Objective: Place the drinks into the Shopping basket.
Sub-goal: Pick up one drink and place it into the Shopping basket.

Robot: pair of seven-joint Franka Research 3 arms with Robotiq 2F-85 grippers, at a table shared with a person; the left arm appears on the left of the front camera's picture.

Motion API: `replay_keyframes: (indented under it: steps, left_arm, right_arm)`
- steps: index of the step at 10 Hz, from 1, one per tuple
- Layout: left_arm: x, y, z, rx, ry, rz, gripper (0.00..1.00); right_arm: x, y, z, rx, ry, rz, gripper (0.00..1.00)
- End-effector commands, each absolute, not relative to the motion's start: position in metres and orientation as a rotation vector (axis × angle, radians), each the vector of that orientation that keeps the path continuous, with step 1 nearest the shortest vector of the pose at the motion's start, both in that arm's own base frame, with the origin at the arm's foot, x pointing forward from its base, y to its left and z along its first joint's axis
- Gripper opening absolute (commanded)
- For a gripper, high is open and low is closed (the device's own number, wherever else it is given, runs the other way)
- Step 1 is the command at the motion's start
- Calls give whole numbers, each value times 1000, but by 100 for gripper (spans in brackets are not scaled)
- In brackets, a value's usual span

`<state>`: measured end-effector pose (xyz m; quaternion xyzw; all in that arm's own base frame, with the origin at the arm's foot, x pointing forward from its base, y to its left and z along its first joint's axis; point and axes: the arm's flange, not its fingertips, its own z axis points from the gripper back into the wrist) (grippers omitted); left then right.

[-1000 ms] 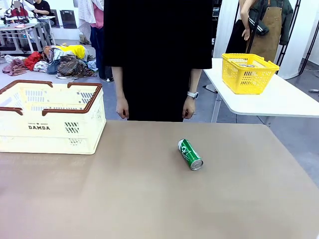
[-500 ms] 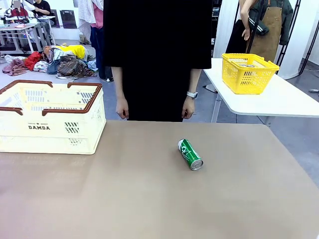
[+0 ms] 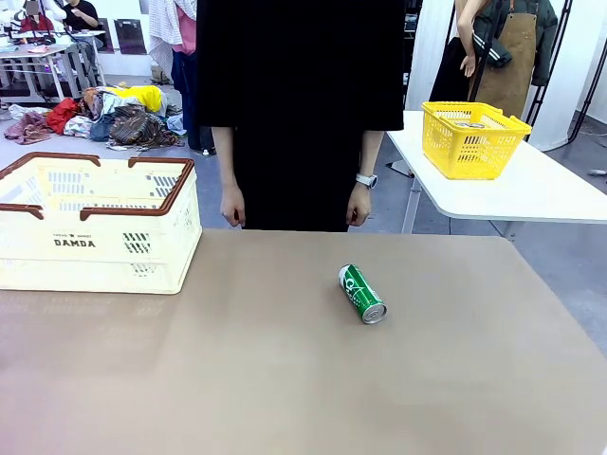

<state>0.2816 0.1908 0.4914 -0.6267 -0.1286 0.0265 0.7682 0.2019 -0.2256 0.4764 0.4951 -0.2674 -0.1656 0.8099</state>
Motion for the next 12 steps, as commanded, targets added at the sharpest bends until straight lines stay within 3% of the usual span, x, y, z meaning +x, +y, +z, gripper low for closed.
replay_keyframes:
  steps: [1, 9, 10, 12]
  left_arm:
    - [278, 189, 490, -1366, -282, 48, 100]
    - [282, 191, 491, -1360, -279, 58, 100]
    - [291, 171, 515, -1358, -211, 194, 100]
    - [330, 95, 574, -1116, -145, 233, 100]
  right_arm:
    - [202, -227, 478, 1071, -595, -333, 100]
    - [202, -227, 478, 1071, -595, -333, 100]
    - [202, -227, 478, 1071, -595, -333, 100]
    - [202, -227, 478, 1071, -595, -333, 100]
